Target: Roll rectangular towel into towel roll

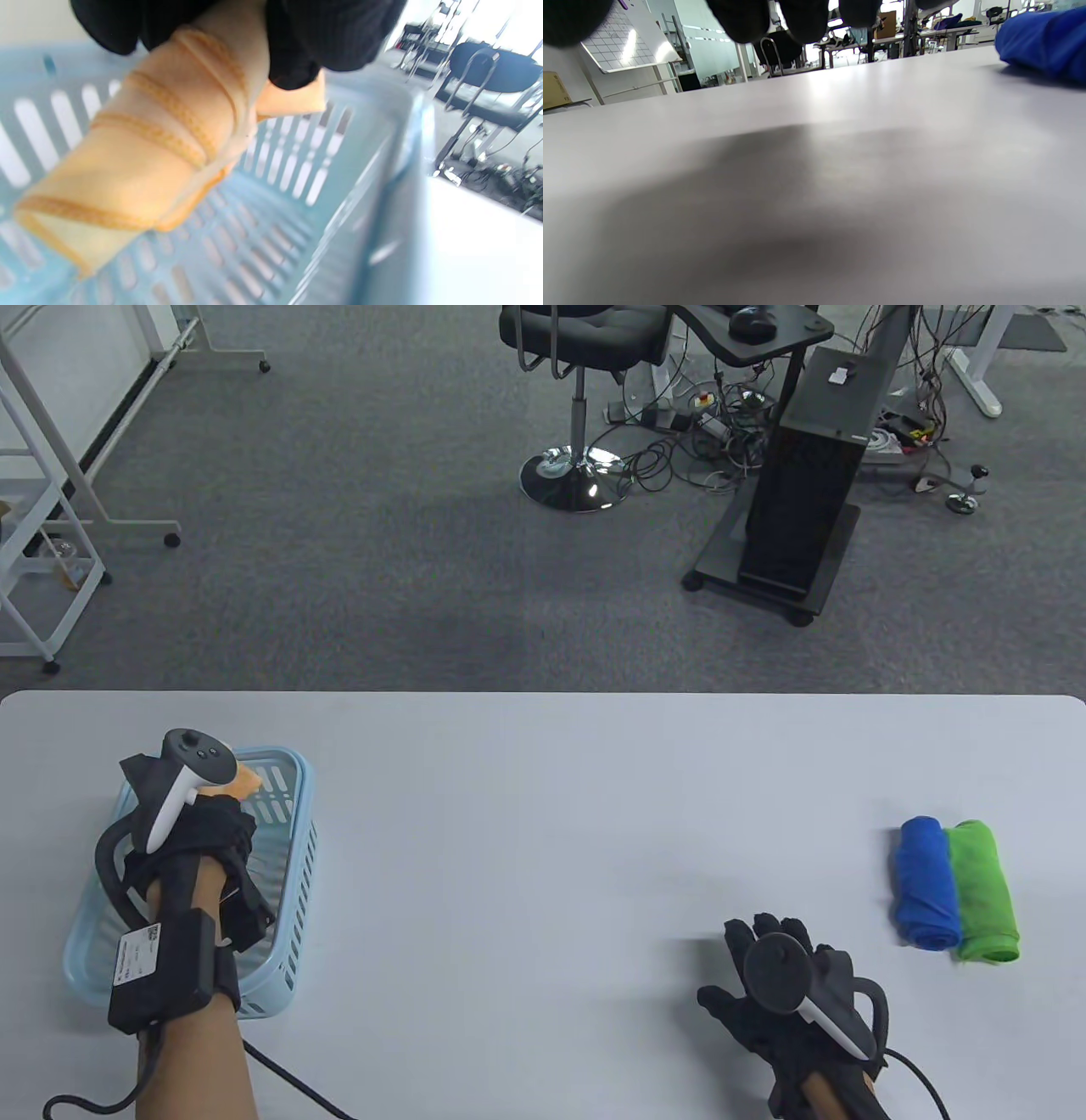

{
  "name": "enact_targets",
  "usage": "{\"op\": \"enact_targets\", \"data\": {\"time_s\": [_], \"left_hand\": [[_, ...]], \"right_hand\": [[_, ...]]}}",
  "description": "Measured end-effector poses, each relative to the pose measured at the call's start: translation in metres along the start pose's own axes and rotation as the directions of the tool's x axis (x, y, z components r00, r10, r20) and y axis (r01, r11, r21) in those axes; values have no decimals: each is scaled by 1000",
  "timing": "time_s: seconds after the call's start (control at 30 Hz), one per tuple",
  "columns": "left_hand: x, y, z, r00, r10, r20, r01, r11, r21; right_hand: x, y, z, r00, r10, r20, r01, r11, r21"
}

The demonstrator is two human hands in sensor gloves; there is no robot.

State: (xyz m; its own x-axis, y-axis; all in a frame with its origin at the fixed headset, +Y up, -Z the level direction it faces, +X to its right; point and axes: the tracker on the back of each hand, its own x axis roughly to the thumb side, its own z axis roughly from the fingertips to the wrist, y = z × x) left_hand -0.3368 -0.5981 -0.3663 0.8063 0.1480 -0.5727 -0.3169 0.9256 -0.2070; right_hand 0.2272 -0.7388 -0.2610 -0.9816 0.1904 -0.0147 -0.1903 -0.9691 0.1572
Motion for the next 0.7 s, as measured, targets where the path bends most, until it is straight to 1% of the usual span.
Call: {"op": "enact_targets", "data": {"time_s": [0.03,0.17,0.27,0.33,0.37,0.4,0.43,0.47,0.5,0.53,0.57,0.63,0.67,0.7], "left_hand": [[4,5,8,1000,-5,16,4,1000,28],[35,25,59,985,-79,151,51,982,184],[62,32,98,956,-88,279,10,963,270],[84,33,127,916,-104,387,-13,957,289],[94,32,140,892,-104,440,-26,960,280],[107,29,155,854,-92,511,-52,964,260],[115,25,164,827,-79,557,-71,968,242],[127,17,176,779,-52,625,-97,975,201],[133,9,182,748,-32,663,-104,981,165],[141,-5,189,708,4,706,-115,987,109],[147,-16,192,684,29,729,-123,989,76],[159,-55,195,637,76,767,-119,993,0],[162,-69,195,629,91,772,-108,994,-30],[165,-92,191,617,137,775,-87,991,-105]], "right_hand": [[0,0,0,1000,-3,1,3,1000,-1],[3,-2,0,1000,-11,15,11,1000,-2],[4,-1,0,1000,-16,20,16,1000,2],[4,-1,0,1000,-15,22,15,1000,4],[4,0,0,1000,-14,23,14,1000,4],[4,0,0,1000,-16,24,16,1000,6],[4,0,-1,1000,-17,24,16,1000,7],[4,0,-1,1000,-15,23,15,1000,8],[4,0,0,1000,-13,22,13,1000,9],[4,1,0,1000,-10,23,9,1000,11],[4,1,0,1000,-8,23,8,1000,11],[4,0,1,1000,-8,25,7,1000,9],[4,0,1,1000,-8,26,8,1000,9],[4,0,1,1000,-11,27,11,1000,7]]}}
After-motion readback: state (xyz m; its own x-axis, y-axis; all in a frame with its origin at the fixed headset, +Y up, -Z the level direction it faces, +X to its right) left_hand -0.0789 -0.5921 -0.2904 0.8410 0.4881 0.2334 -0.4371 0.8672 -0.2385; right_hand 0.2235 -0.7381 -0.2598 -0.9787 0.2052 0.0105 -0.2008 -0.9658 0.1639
